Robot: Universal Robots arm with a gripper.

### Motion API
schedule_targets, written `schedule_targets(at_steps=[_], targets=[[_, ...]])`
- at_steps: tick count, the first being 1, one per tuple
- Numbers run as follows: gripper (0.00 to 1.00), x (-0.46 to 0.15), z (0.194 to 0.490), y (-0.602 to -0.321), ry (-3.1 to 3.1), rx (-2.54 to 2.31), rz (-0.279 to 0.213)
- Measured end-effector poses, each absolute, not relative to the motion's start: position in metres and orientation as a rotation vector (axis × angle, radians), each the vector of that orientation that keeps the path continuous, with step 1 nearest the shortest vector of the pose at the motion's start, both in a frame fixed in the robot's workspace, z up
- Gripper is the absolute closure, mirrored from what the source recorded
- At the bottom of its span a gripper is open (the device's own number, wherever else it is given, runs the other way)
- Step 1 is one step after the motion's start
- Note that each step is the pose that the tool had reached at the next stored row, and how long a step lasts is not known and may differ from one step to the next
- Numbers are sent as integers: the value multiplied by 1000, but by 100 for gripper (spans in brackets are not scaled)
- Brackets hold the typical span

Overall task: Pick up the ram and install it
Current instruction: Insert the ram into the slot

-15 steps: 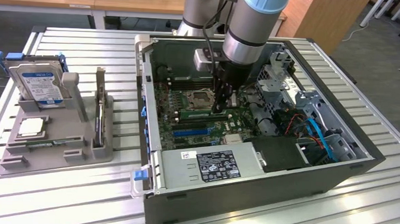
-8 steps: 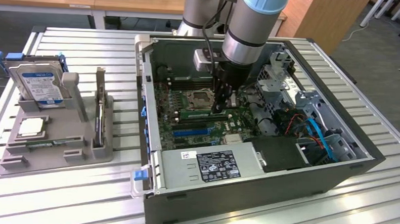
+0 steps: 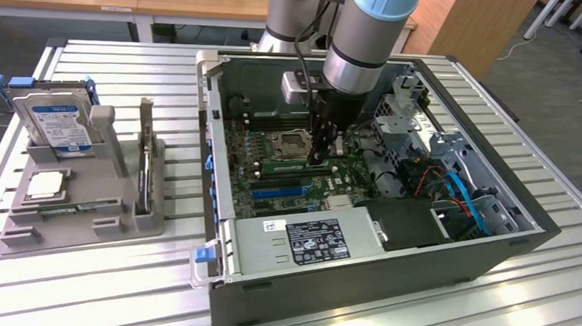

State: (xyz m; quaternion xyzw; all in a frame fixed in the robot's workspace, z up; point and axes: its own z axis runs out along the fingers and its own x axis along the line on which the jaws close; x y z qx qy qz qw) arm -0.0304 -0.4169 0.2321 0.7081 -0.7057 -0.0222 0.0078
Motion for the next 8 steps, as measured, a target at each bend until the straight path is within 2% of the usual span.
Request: schedule_targets(at_steps=[8], targets=[[88,-30,231,-416,-2206,2214,-69]])
